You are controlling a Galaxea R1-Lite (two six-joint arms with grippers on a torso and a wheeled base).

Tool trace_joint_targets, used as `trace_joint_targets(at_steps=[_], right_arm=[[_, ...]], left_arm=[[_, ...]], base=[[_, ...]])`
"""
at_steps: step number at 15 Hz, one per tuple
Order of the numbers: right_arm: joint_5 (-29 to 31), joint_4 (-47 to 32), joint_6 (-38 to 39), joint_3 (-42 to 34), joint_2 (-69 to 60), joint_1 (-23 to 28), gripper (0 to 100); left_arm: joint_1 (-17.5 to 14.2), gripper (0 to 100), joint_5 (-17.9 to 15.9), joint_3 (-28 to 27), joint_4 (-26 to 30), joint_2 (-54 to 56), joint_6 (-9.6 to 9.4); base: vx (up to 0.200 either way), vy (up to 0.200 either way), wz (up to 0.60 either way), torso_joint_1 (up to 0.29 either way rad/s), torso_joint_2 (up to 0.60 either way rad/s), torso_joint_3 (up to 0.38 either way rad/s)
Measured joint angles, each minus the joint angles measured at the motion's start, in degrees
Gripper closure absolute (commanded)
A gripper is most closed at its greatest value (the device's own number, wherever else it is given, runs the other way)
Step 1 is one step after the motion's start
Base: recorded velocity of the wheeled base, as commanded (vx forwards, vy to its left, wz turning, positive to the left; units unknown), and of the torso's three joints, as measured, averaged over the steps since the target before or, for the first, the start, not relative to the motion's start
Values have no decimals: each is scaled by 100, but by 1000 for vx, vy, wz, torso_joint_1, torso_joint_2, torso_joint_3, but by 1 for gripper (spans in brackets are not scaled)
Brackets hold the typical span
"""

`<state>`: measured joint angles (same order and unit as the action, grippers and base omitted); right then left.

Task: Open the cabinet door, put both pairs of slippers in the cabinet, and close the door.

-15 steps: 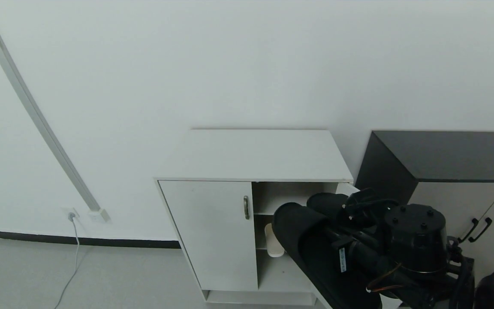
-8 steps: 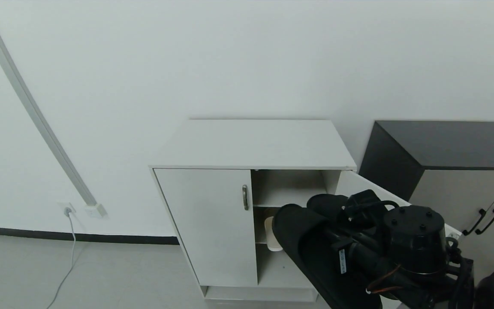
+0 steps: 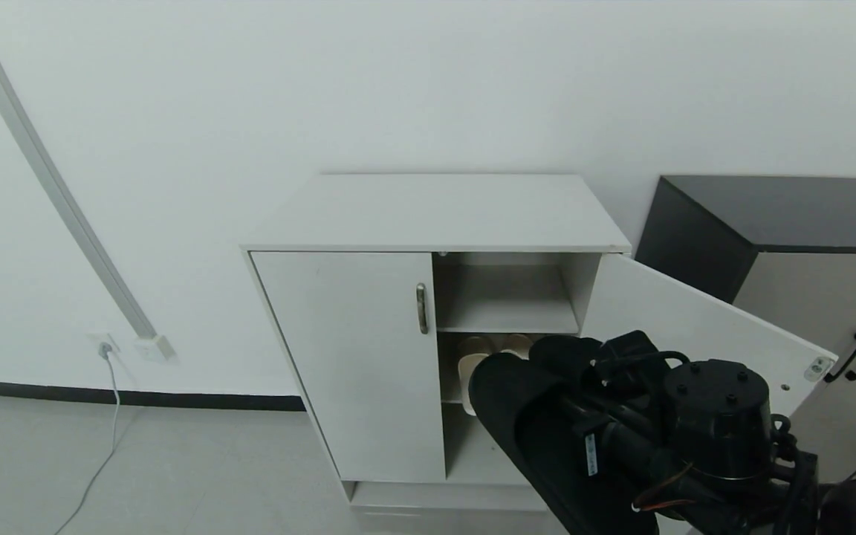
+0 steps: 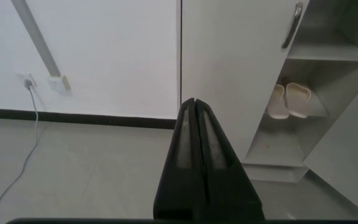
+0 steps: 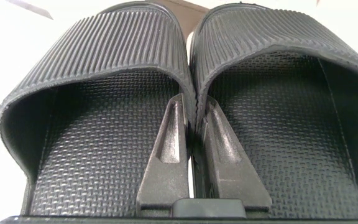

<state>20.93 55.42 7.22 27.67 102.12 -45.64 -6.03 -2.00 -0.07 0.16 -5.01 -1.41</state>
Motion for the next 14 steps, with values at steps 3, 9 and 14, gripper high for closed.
trace_joint_targets(at_steps=[3, 9, 14], right_arm=[[-5, 11, -2, -13, 17, -9, 100], [4, 66, 6, -9, 113, -5, 100], [4, 258, 24, -13, 322, 13, 100]], left_arm=[[0, 100, 0, 0, 2, 0, 0], [0, 100, 0, 0, 2, 0, 0], [0, 100, -18, 2, -5, 0, -104]], base=[[0, 0, 0, -188, 502, 316], [0, 0, 0, -162, 490, 321], [0, 0, 0, -118, 459, 338]])
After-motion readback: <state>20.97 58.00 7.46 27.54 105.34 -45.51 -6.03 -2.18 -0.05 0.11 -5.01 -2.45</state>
